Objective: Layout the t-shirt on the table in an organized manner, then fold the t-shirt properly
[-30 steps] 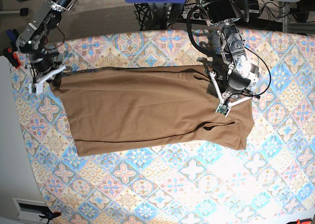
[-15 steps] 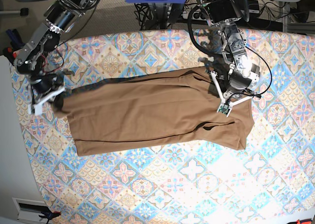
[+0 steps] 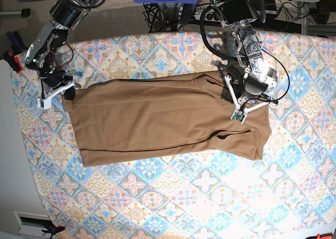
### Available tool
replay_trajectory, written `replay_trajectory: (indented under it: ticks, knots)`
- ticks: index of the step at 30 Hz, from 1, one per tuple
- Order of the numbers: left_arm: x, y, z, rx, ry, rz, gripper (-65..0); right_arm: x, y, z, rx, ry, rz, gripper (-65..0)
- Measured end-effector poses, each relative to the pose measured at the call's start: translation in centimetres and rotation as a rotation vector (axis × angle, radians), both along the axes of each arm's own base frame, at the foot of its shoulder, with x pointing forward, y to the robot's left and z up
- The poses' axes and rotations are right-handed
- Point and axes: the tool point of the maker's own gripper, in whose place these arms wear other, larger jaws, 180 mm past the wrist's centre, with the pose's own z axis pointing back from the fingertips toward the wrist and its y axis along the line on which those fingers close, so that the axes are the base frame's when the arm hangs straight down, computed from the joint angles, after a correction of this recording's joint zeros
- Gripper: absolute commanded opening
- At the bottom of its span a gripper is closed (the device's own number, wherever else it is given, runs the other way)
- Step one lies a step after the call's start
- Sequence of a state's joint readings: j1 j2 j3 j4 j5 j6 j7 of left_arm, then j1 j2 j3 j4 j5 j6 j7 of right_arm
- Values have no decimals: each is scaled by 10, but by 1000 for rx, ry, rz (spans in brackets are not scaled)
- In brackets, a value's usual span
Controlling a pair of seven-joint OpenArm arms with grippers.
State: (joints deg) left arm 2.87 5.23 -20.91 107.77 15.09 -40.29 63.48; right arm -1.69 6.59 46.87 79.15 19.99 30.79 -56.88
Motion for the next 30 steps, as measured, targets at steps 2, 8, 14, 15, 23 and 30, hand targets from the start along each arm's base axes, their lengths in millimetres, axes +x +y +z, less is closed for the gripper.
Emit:
replay_trajectory:
  ticks: [2, 8, 14, 15, 23, 30]
  knots:
    - [0, 1, 0, 3, 0, 1, -650, 2, 2, -2, 21, -12, -9, -650]
    - [0, 0, 0, 2, 2, -2, -650, 2, 2, -4, 32, -17, -15, -650]
    - [0, 0, 0, 0, 2, -1, -650, 2, 1, -3, 28, -17, -13, -590]
    - [0, -1, 0, 0, 3, -1, -650, 3, 2, -3, 27, -20, -7, -545]
    - [-5, 0, -4, 0, 15, 1, -650, 4, 0, 7, -16, -24, 10, -342]
    - [-6, 0, -4, 0, 17, 1, -650, -1, -11, 9, -23, -22, -27, -340]
